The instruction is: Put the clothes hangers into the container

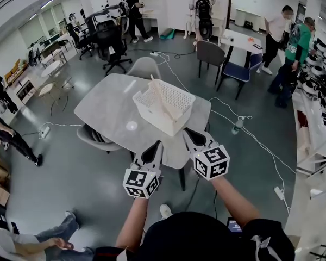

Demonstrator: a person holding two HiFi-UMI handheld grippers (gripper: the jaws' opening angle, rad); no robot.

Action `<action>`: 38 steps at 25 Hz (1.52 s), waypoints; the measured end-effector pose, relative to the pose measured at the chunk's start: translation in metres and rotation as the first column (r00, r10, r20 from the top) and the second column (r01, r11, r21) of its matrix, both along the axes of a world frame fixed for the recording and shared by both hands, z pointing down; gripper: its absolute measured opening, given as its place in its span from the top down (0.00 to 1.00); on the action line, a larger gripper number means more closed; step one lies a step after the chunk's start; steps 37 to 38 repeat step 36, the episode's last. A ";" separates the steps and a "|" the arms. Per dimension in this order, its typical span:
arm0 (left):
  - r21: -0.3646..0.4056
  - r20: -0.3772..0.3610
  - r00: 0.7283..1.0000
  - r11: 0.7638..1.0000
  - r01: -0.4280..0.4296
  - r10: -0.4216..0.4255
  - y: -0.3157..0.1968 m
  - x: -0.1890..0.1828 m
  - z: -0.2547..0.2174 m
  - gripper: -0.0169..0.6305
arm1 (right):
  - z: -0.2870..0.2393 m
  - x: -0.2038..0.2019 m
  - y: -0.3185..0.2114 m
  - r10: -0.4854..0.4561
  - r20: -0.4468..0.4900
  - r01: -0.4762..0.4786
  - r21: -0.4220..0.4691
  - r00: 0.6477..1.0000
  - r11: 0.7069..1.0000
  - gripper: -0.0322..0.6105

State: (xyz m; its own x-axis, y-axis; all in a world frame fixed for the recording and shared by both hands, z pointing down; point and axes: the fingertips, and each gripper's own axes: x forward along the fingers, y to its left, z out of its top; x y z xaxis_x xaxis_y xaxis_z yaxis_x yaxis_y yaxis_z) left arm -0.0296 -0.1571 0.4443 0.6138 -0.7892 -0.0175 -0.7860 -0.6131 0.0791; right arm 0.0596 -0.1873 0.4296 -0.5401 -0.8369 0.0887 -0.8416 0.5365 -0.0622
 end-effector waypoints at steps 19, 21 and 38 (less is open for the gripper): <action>0.005 0.008 0.999 0.999 0.046 -0.046 0.046 0.023 -0.002 0.97 | 0.000 0.026 0.045 -0.031 -0.002 0.031 0.004 1.000 0.999 0.92; 0.006 0.009 0.999 0.999 0.050 -0.050 0.049 0.024 -0.003 0.97 | -0.001 0.027 0.048 -0.036 -0.001 0.036 0.004 0.999 0.999 0.92; 0.004 0.010 0.997 0.997 0.074 -0.074 0.065 0.027 -0.004 0.97 | 0.000 0.030 0.062 -0.059 0.000 0.059 -0.001 0.998 0.998 0.92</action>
